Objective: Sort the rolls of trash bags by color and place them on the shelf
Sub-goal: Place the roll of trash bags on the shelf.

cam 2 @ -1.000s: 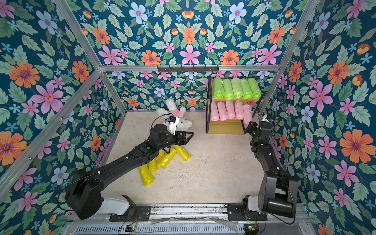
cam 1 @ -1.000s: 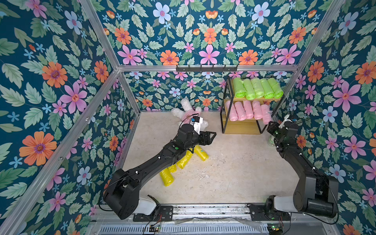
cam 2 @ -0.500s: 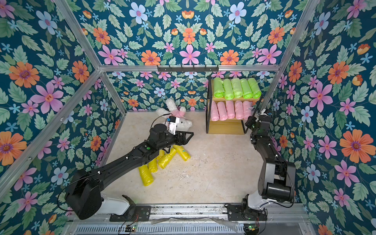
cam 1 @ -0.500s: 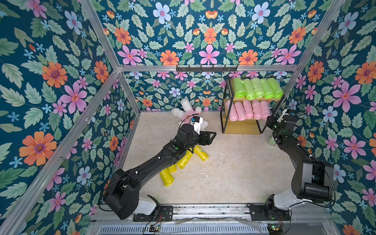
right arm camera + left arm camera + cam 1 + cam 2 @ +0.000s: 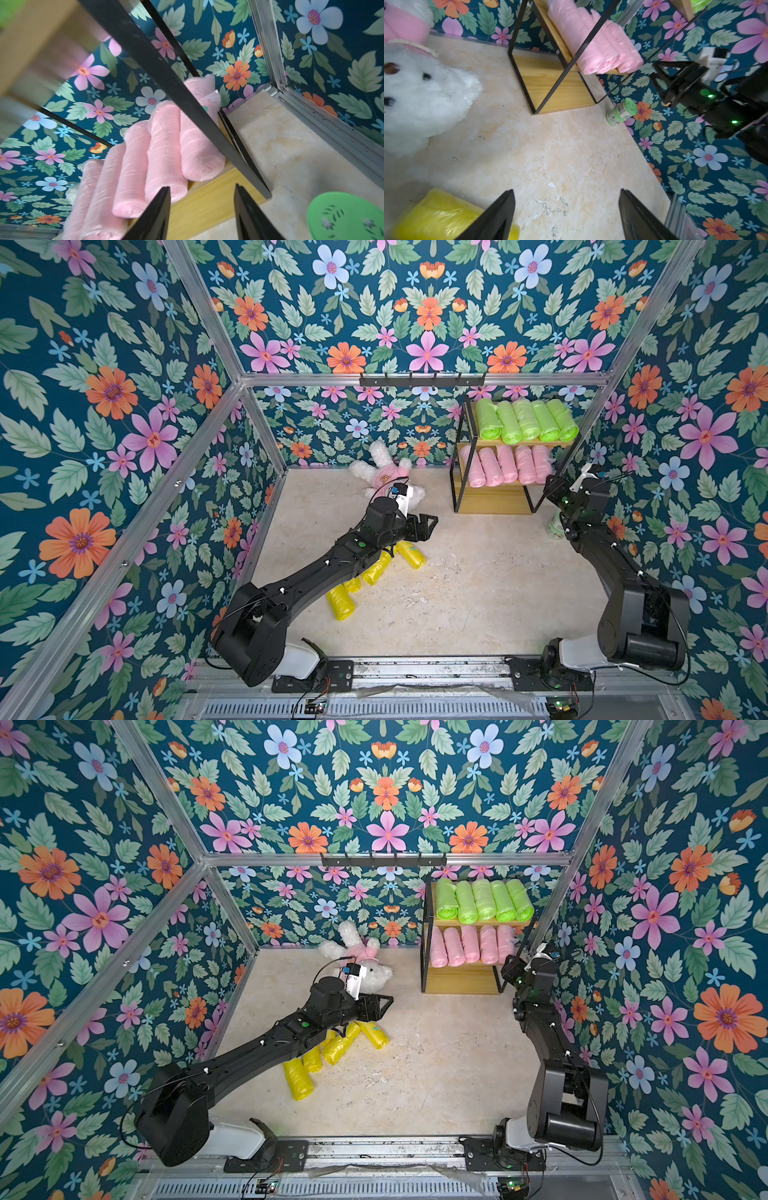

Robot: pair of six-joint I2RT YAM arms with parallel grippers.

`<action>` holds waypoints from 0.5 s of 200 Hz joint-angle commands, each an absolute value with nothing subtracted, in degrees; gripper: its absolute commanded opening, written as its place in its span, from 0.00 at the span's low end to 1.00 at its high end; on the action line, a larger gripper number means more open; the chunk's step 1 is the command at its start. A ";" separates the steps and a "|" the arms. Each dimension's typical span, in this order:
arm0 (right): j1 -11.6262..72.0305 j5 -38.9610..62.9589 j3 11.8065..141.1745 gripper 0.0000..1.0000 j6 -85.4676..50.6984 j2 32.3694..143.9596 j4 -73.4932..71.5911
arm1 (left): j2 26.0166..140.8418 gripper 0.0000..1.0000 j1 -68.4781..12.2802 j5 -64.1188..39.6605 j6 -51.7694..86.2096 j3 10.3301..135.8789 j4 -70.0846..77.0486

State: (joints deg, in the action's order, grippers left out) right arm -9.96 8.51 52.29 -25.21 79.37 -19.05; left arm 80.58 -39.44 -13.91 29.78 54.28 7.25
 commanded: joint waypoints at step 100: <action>10.47 5.17 36.62 0.66 -22.04 60.89 -9.89 | 82.28 0.84 -34.98 -4.29 24.87 48.09 -5.73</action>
